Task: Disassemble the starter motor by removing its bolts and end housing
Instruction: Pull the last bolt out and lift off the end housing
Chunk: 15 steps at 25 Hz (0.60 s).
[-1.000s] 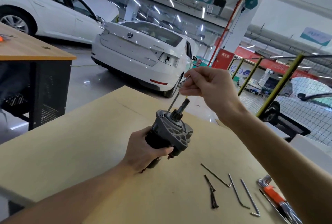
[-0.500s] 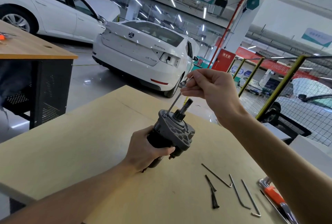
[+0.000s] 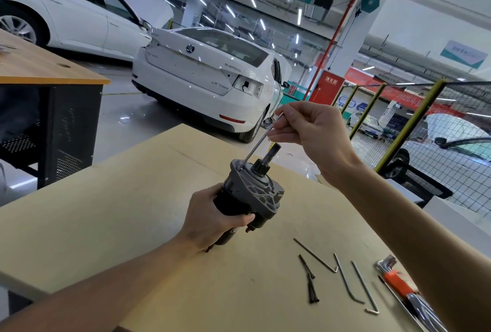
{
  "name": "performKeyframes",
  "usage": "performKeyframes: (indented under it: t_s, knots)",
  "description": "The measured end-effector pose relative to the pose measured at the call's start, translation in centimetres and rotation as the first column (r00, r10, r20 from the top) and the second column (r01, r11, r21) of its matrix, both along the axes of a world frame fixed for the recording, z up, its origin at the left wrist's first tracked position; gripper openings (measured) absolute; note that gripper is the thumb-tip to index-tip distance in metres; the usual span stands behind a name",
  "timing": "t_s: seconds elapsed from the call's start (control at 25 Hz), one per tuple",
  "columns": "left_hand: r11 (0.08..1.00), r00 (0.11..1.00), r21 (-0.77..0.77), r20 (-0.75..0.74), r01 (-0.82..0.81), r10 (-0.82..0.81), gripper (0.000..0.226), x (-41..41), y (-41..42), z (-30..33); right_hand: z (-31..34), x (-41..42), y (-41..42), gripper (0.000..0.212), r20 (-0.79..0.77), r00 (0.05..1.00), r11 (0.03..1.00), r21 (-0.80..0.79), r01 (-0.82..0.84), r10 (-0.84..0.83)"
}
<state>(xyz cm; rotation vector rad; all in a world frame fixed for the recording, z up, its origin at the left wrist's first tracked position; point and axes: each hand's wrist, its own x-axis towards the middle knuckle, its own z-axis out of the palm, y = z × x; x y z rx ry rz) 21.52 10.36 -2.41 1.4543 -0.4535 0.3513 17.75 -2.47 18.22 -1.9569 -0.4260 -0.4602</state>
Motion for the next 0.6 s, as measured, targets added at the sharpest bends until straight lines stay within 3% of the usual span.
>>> performKeyframes:
  t_s: [0.24,0.32,0.4,0.48,0.6]
  knots:
    - [1.000,1.000,0.001,0.018,0.005,-0.005,0.039,-0.1,0.0,0.1,-0.3,1.1,-0.9,0.014,-0.003,1.000,0.999,-0.050,0.007,-0.007]
    - [1.000,1.000,0.011,0.030,0.001,-0.002,0.039,0.0,0.1,0.1,0.2,1.5,-1.3,0.014,-0.012,1.000,0.985,-0.169,-0.020,0.018]
    - [1.000,1.000,0.007,0.029,0.003,-0.003,0.039,0.0,0.1,0.1,1.2,1.9,-1.9,0.017,0.034,0.999,0.899,-0.435,0.039,-0.027]
    - [1.000,0.999,0.013,0.032,0.006,-0.006,0.039,0.0,0.1,0.0,2.4,2.2,-2.4,0.017,0.144,0.989,0.723,-0.679,0.125,-0.035]
    - [1.000,0.999,0.024,0.032,-0.001,0.000,0.039,-0.1,0.0,0.1,3.9,2.1,-2.9,0.014,0.191,0.982,0.597,-0.788,0.152,0.002]
